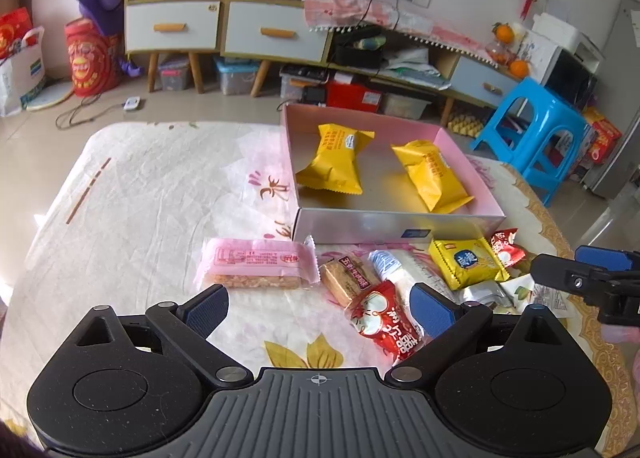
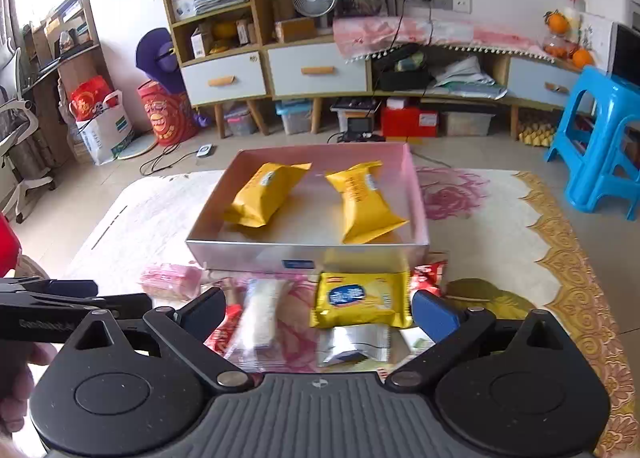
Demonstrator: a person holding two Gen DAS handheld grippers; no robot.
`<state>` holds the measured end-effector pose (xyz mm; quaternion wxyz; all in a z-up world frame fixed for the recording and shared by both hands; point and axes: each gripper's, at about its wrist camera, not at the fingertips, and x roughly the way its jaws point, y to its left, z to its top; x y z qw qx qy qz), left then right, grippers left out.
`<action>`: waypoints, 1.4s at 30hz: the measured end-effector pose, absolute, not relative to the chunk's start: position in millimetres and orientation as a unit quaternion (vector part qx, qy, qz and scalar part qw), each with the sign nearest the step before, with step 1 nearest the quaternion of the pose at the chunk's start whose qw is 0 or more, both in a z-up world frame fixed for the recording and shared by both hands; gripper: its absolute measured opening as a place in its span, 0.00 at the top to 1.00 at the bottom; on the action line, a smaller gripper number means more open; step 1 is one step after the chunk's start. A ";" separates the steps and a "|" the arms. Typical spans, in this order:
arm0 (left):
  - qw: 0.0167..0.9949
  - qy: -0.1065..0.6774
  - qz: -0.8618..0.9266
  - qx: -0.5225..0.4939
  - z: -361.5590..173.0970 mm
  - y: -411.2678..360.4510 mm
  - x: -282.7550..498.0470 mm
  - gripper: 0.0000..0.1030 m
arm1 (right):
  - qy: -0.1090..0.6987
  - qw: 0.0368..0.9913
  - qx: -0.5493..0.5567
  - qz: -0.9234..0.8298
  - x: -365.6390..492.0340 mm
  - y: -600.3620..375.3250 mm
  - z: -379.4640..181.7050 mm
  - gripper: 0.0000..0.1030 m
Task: Organize snacks
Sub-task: 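Move both tools back from the box toward the snack pile, then grasp the pink wrapped bar with the left tool while the right tool grasps the clear-wrapped white bar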
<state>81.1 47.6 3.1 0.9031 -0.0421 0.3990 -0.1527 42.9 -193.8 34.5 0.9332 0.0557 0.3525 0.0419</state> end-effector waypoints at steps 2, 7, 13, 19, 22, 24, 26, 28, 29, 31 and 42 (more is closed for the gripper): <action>0.908 0.389 -0.153 -0.025 1.2 44.4 77.5 0.05 | 0.344 0.937 0.051 0.039 39.5 -199.7 31.7 0.10; 0.903 0.396 -0.166 -0.006 -9.9 35.9 78.4 0.05 | 0.342 0.939 0.027 0.029 38.3 -208.9 18.9 0.10; 0.893 0.402 -0.201 -0.011 -21.3 29.2 79.5 0.05 | 0.373 0.925 0.039 0.058 48.8 -209.7 4.4 0.11; 0.899 0.399 -0.180 -0.008 -30.3 41.7 93.8 0.06 | 0.381 0.919 0.052 0.092 57.8 -194.9 -0.6 0.18; 0.903 0.387 -0.184 0.026 -34.6 49.8 106.0 0.07 | 0.391 0.914 0.039 0.104 61.7 -183.0 -4.7 0.24; 0.907 0.368 -0.196 0.053 -36.0 54.8 114.8 0.07 | 0.398 0.909 0.038 0.114 63.6 -177.5 -7.3 0.28; 0.911 0.339 -0.225 0.067 -35.6 59.9 122.1 0.07 | 0.405 0.906 0.042 0.119 66.6 -174.0 -7.7 0.33; 0.907 0.331 -0.251 0.069 -34.7 61.5 130.1 0.06 | 0.405 0.904 0.050 0.124 70.0 -172.5 -4.9 0.34; 0.905 0.328 -0.263 0.069 -34.2 61.0 132.9 0.06 | 0.404 0.904 0.054 0.127 72.1 -171.2 -3.3 0.35; 0.898 0.330 -0.282 0.076 -36.1 57.2 139.9 0.06 | 0.403 0.904 0.061 0.129 76.4 -168.4 -1.2 0.38; 0.848 0.428 -0.292 0.113 -58.8 46.0 166.7 0.07 | 0.452 0.878 0.072 0.138 87.1 -154.3 -21.3 0.52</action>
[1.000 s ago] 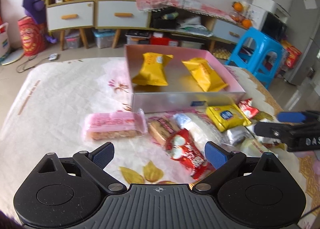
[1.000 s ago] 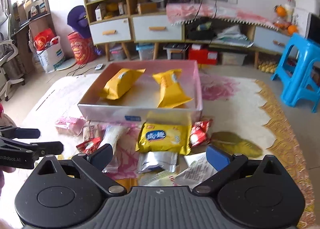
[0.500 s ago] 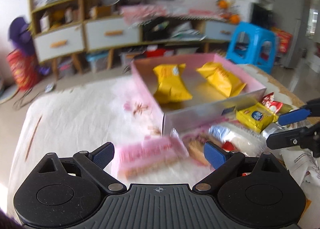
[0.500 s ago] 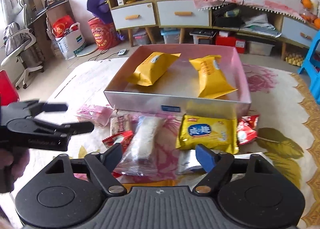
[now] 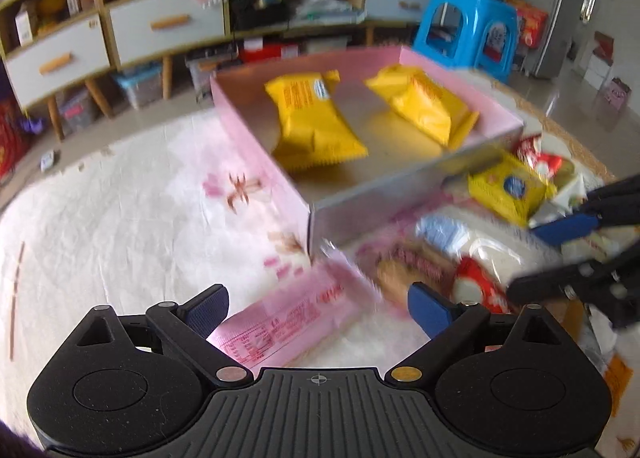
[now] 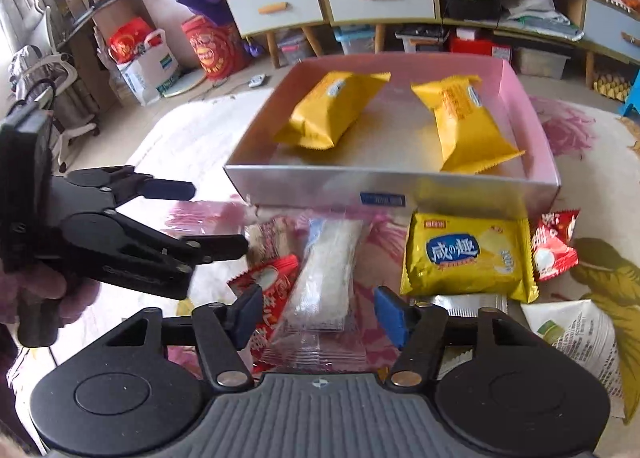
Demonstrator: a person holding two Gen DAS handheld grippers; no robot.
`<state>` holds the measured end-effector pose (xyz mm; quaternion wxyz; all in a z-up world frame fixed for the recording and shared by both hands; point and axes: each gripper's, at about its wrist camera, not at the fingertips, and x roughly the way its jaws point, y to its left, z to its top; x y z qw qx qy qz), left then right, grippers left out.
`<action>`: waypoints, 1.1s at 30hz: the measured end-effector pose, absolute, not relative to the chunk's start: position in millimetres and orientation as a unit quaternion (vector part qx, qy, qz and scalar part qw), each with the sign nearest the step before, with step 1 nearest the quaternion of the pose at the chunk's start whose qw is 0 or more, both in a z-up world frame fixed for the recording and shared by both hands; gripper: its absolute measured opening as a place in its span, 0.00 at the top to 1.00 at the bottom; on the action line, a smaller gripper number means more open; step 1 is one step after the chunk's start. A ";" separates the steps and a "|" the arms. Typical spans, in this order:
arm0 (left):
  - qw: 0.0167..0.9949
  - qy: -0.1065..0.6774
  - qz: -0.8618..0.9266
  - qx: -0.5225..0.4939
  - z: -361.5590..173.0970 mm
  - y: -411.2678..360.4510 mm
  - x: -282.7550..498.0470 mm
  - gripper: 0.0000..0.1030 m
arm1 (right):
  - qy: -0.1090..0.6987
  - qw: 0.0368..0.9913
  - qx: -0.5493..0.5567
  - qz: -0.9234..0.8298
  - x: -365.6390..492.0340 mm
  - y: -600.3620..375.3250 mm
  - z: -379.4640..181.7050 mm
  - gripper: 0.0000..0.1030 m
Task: Organize snacks
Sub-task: 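Grasp the pink wrapped bar with the left tool while the right tool grasps the clear-wrapped white bar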
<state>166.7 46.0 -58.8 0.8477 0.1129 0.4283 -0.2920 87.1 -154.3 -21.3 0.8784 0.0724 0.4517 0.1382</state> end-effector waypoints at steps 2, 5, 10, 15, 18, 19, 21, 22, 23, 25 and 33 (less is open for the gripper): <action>0.838 0.439 -0.292 0.139 -62.2 45.1 157.5 0.07 | 0.463 0.873 0.077 0.131 88.8 -156.6 -24.6 0.55; 0.826 0.454 -0.296 0.154 -63.9 48.1 141.2 0.08 | 0.471 0.868 0.087 0.128 87.7 -160.3 -25.4 0.59; 0.832 0.458 -0.282 0.135 -52.5 58.5 121.0 0.10 | 0.486 0.863 0.082 0.109 84.0 -168.0 -20.2 0.62; 0.855 0.448 -0.256 0.048 -42.5 72.3 130.3 0.10 | 0.476 0.866 0.102 0.114 78.2 -177.5 -13.8 0.61; 0.859 0.452 -0.236 0.042 -45.3 69.3 139.0 0.11 | 0.465 0.872 0.096 0.117 81.6 -180.0 -12.2 0.61; 0.858 0.455 -0.232 0.041 -46.8 68.4 141.2 0.16 | 0.461 0.874 0.094 0.120 82.6 -181.1 -12.5 0.61; 0.858 0.460 -0.226 0.034 -51.1 67.2 145.6 0.23 | 0.452 0.878 0.098 0.119 84.3 -184.1 -14.8 0.61; 0.858 0.462 -0.223 0.032 -53.1 66.7 148.1 0.28 | 0.456 0.876 0.101 0.121 86.7 -184.6 -17.2 0.63; 0.858 0.463 -0.219 0.029 -54.5 67.4 149.3 0.37 | 0.460 0.873 0.104 0.127 88.4 -184.7 -19.7 0.63; 0.860 0.464 -0.211 0.019 -55.8 68.8 151.4 0.46 | 0.459 0.871 0.105 0.140 89.9 -182.4 -22.6 0.66; 0.860 0.475 -0.185 0.012 -54.0 68.0 154.0 0.60 | 0.459 0.872 0.080 0.153 95.2 -170.1 -28.1 0.70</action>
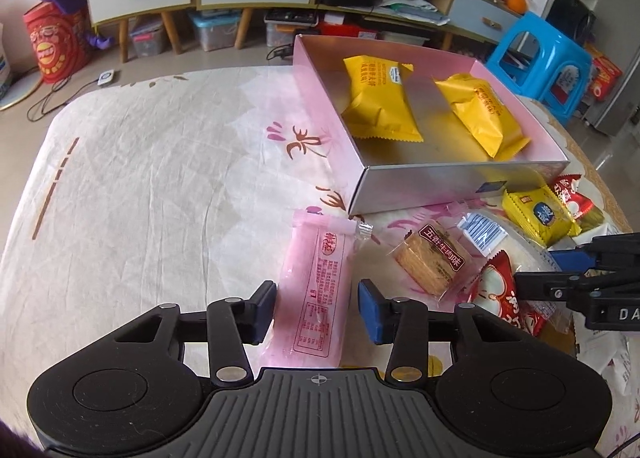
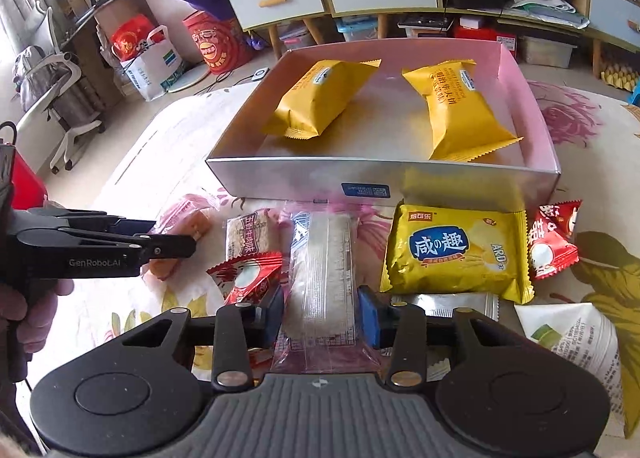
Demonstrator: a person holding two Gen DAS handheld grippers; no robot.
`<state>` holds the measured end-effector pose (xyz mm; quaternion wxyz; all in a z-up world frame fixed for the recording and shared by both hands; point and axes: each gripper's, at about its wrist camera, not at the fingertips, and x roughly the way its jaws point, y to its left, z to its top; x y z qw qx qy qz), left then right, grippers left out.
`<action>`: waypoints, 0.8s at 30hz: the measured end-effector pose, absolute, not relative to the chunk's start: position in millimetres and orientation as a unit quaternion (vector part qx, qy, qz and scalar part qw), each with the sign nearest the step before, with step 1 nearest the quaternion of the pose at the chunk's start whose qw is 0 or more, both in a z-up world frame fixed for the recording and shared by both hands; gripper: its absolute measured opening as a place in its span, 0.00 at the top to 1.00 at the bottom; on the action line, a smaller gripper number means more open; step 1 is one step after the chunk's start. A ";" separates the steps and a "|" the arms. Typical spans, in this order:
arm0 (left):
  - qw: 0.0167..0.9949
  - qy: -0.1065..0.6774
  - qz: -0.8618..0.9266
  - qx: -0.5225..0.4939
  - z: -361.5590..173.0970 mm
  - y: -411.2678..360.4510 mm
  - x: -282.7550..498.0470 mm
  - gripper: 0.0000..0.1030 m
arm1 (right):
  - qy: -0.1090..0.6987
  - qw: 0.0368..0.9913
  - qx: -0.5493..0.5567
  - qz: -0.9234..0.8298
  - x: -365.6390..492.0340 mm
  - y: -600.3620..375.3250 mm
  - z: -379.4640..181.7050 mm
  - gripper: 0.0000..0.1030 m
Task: Organize snacks
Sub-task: 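Grasp the pink wrapped bar with the left tool while the right tool grasps the clear-wrapped white bar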
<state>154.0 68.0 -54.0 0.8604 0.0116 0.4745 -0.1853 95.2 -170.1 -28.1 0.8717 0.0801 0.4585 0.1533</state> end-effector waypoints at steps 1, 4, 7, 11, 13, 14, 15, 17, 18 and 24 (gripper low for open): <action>0.860 0.476 -0.184 0.012 -54.0 67.1 154.0 0.60 | 0.459 0.872 0.079 0.153 95.7 -169.8 -29.2 0.70; 0.861 0.476 -0.179 0.019 -55.3 63.4 152.8 0.61 | 0.459 0.872 0.071 0.152 97.4 -166.8 -31.5 0.70; 0.862 0.476 -0.173 0.025 -55.2 61.2 151.7 0.62 | 0.456 0.875 0.058 0.153 96.4 -163.0 -32.4 0.70; 0.862 0.479 -0.161 0.023 -54.5 59.4 150.8 0.68 | 0.452 0.877 0.046 0.153 96.7 -158.5 -32.7 0.72; 0.862 0.482 -0.157 0.022 -53.5 58.3 149.6 0.71 | 0.452 0.878 0.045 0.153 97.2 -156.7 -32.7 0.76; 0.861 0.484 -0.156 0.019 -52.9 58.4 148.9 0.71 | 0.452 0.877 0.045 0.153 97.5 -155.8 -32.4 0.77; 0.860 0.486 -0.156 0.017 -52.3 58.7 148.5 0.71 | 0.453 0.877 0.046 0.154 98.0 -154.9 -32.1 0.80; 0.858 0.489 -0.159 0.013 -51.1 58.6 147.2 0.71 | 0.455 0.876 0.049 0.153 98.7 -153.9 -31.1 0.83; 0.857 0.490 -0.158 0.010 -50.5 58.9 146.7 0.71 | 0.456 0.876 0.051 0.151 99.3 -153.8 -30.4 0.85; 0.853 0.495 -0.163 -0.013 -43.4 60.8 141.9 0.72 | 0.459 0.874 0.069 0.144 99.5 -156.2 -28.0 0.88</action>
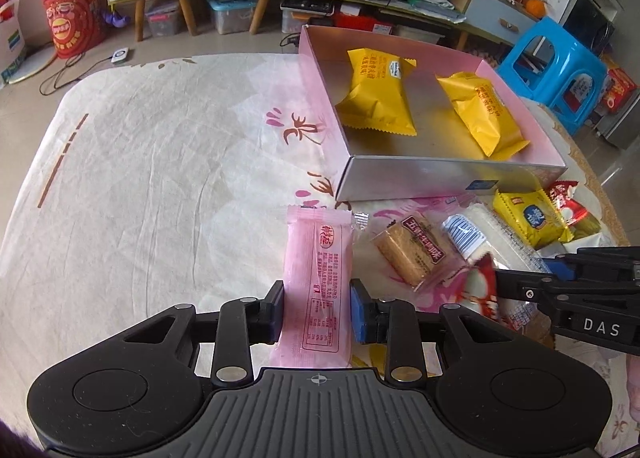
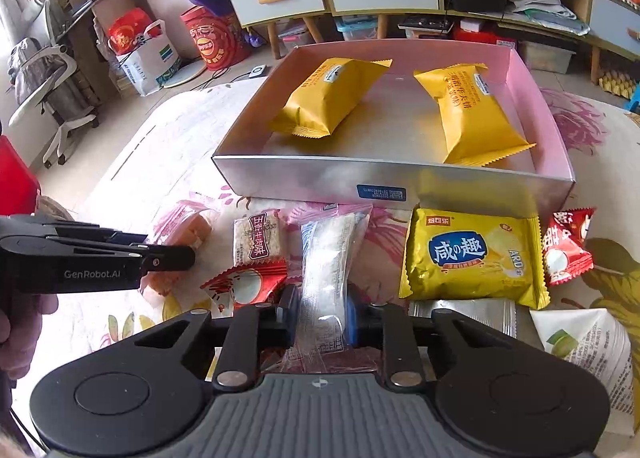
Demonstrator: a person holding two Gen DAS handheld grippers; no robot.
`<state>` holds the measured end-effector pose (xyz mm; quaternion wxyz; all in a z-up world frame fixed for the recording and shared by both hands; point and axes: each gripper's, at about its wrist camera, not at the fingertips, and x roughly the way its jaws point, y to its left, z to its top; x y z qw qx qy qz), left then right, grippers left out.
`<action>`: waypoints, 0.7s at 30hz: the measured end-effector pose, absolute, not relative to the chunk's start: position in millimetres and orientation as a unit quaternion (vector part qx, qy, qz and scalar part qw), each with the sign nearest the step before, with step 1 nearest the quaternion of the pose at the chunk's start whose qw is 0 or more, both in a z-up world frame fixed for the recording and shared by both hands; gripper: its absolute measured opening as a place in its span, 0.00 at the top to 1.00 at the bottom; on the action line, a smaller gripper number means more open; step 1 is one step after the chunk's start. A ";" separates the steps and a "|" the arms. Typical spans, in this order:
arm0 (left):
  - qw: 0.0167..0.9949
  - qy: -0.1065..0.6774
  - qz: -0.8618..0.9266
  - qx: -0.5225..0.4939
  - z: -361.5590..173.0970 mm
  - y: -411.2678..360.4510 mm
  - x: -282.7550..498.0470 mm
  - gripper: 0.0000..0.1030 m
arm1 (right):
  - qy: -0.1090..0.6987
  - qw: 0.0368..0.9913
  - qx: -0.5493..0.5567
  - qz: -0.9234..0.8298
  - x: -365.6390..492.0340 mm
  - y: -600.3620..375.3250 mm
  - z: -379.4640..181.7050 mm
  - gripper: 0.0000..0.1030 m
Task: Organize snacks
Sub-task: 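Grasp the pink wrapped bar with the left tool while the right tool grasps the clear-wrapped white bar, then carry both bars into the pink box beside the yellow packs and open both tools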
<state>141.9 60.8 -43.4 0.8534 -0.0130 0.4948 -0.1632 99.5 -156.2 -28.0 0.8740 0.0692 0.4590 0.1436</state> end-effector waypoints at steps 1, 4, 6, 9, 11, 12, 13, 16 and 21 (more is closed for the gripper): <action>0.854 0.494 -0.164 -0.015 -41.3 60.7 140.6 0.72 | 0.459 0.874 0.073 0.142 98.6 -156.7 -26.2 0.88; 0.857 0.486 -0.170 -0.021 -33.3 59.8 138.5 0.72 | 0.455 0.875 0.088 0.139 97.0 -159.9 -19.8 0.88; 0.859 0.481 -0.173 -0.024 -28.5 59.4 137.6 0.72 | 0.451 0.876 0.092 0.141 95.6 -160.2 -15.8 0.88; 0.861 0.477 -0.174 -0.028 -24.1 58.9 137.1 0.72 | 0.447 0.879 0.089 0.143 91.9 -159.1 -11.4 0.88; 0.863 0.475 -0.171 -0.031 -20.9 59.4 137.4 0.72 | 0.446 0.880 0.088 0.140 89.8 -159.5 -9.8 0.89; 0.864 0.472 -0.170 -0.033 -18.8 58.8 137.3 0.72 | 0.445 0.881 0.089 0.136 89.0 -160.2 -9.4 0.89; 0.866 0.470 -0.169 -0.035 -16.9 58.9 136.7 0.72 | 0.446 0.880 0.091 0.132 89.3 -161.4 -9.0 0.89; 0.869 0.464 -0.168 -0.040 -10.4 58.7 135.1 0.72 | 0.446 0.880 0.103 0.124 90.6 -166.8 -5.6 0.89; 0.875 0.454 -0.162 -0.050 0.3 58.9 134.7 0.72 | 0.432 0.886 0.124 0.116 93.2 -177.4 10.0 0.89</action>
